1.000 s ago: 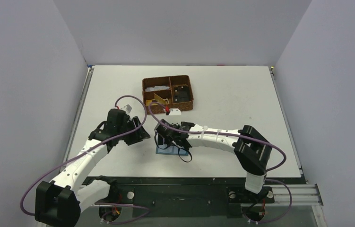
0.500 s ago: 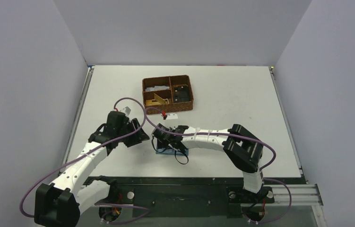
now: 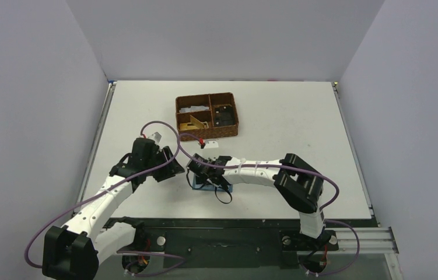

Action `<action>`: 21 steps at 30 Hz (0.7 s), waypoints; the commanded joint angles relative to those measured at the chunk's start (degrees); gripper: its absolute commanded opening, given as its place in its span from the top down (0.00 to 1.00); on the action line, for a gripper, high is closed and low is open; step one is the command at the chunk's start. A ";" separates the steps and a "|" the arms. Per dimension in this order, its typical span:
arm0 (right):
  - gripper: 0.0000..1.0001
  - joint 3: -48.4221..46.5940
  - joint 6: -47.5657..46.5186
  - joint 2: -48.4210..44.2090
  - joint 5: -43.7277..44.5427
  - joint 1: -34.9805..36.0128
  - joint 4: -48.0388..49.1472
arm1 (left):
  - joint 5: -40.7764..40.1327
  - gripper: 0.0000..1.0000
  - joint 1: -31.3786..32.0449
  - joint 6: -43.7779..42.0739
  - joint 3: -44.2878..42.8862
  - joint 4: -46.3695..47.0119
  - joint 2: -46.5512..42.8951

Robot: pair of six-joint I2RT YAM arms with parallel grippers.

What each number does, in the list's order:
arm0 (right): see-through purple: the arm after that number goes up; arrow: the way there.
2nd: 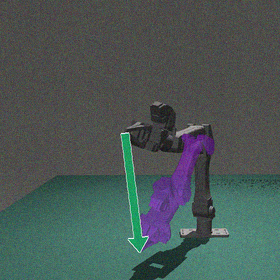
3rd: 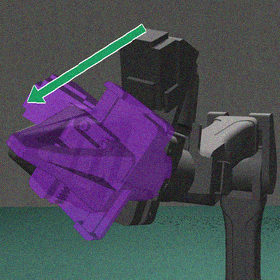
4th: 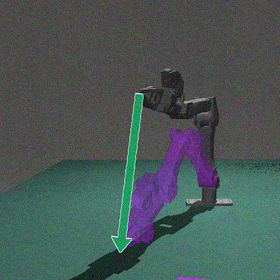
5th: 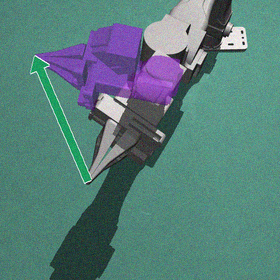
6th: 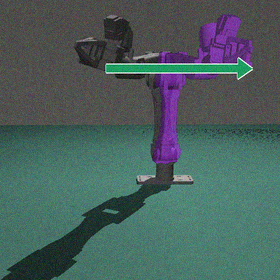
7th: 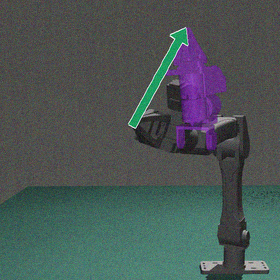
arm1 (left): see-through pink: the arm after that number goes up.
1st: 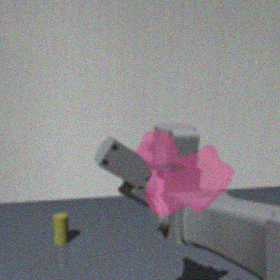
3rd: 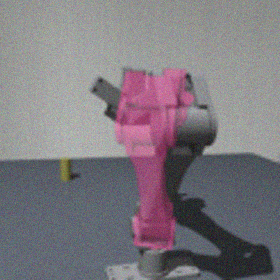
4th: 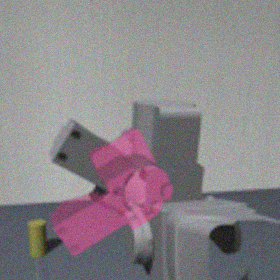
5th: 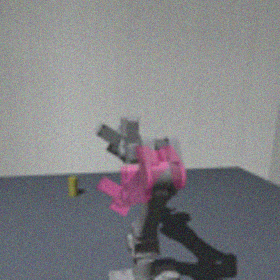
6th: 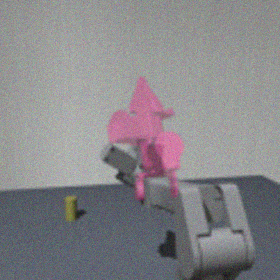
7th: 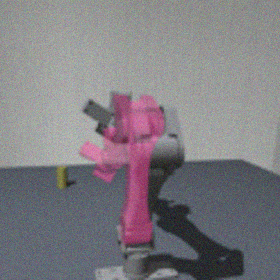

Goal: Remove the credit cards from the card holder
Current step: Remove the credit card from the card holder.

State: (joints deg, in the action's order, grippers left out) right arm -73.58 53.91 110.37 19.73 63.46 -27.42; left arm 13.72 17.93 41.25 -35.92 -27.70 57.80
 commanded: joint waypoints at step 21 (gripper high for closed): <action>0.95 12.12 -0.53 -5.30 -7.23 -4.39 11.43 | -0.82 0.53 4.52 1.54 0.43 6.02 2.93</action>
State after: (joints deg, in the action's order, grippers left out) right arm -65.49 54.00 106.91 16.01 60.66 -18.22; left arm 13.65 20.99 41.89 -35.38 -25.63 59.83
